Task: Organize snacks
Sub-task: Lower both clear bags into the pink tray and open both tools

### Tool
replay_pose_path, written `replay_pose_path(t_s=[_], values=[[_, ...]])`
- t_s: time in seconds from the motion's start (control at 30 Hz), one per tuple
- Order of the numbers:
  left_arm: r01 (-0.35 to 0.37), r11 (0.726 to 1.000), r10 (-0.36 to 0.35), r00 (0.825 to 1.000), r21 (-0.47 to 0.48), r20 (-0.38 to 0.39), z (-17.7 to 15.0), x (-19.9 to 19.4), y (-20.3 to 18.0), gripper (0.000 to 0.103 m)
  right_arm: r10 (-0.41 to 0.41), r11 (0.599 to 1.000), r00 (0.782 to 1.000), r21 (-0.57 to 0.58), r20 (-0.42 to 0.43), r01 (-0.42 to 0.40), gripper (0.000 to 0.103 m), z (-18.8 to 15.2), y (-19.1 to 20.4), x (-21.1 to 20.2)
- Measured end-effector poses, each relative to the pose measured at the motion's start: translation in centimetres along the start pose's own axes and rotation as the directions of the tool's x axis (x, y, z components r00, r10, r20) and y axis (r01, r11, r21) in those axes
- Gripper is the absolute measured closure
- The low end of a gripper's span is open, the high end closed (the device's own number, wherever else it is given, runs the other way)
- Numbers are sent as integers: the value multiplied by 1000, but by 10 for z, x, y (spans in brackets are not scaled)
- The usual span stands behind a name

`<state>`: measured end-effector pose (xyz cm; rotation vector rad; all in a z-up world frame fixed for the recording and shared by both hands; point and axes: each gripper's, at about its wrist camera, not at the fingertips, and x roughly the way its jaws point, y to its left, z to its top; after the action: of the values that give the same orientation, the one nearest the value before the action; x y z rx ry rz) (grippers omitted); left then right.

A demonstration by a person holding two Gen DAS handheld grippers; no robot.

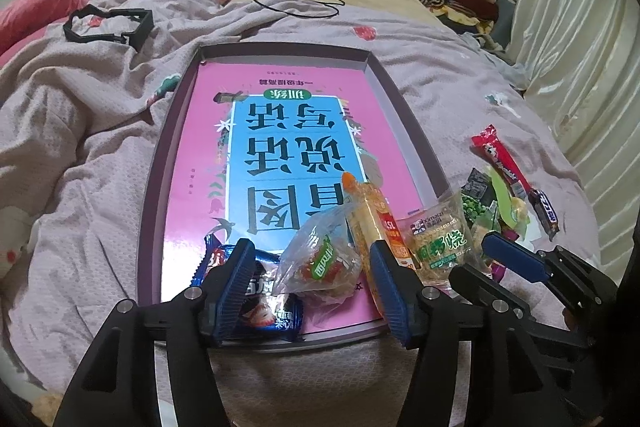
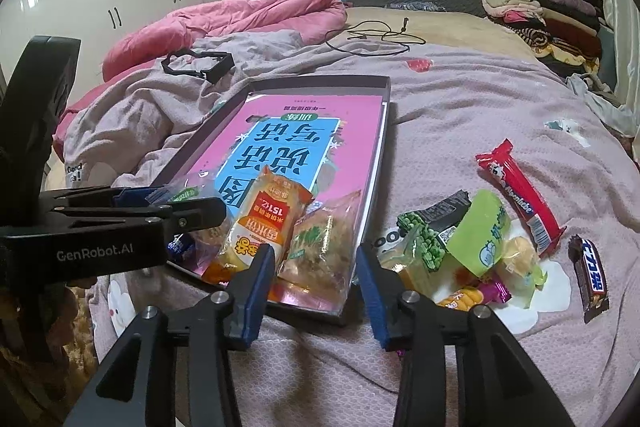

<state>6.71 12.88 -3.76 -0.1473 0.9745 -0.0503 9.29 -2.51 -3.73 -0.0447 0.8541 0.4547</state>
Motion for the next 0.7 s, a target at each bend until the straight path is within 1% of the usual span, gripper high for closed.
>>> replay_pose_path(t_s=[0.1, 0.33, 0.43, 0.47, 0.7], values=[[0, 1000, 0, 1000, -1, 8, 1, -3, 0, 37, -5, 1000, 1000, -3, 3, 5, 57, 0, 0, -1], [-3, 1000, 3, 1000, 0, 27, 3, -9, 0, 36, -20, 1000, 1000, -12, 13, 20, 50, 0, 1, -4], [-15, 1000, 15, 999, 8, 37, 4, -12, -1, 34, -21, 1000, 1000, -17, 19, 21, 49, 0, 1, -7], [-15, 1000, 15, 999, 7, 41, 5, -13, -1, 31, -21, 1000, 1000, -17, 20, 21, 49, 0, 1, -7], [10, 1000, -11, 997, 14, 72, 9, -24, -6, 27, -30, 999, 999, -11, 45, 31, 49, 2, -3, -15]])
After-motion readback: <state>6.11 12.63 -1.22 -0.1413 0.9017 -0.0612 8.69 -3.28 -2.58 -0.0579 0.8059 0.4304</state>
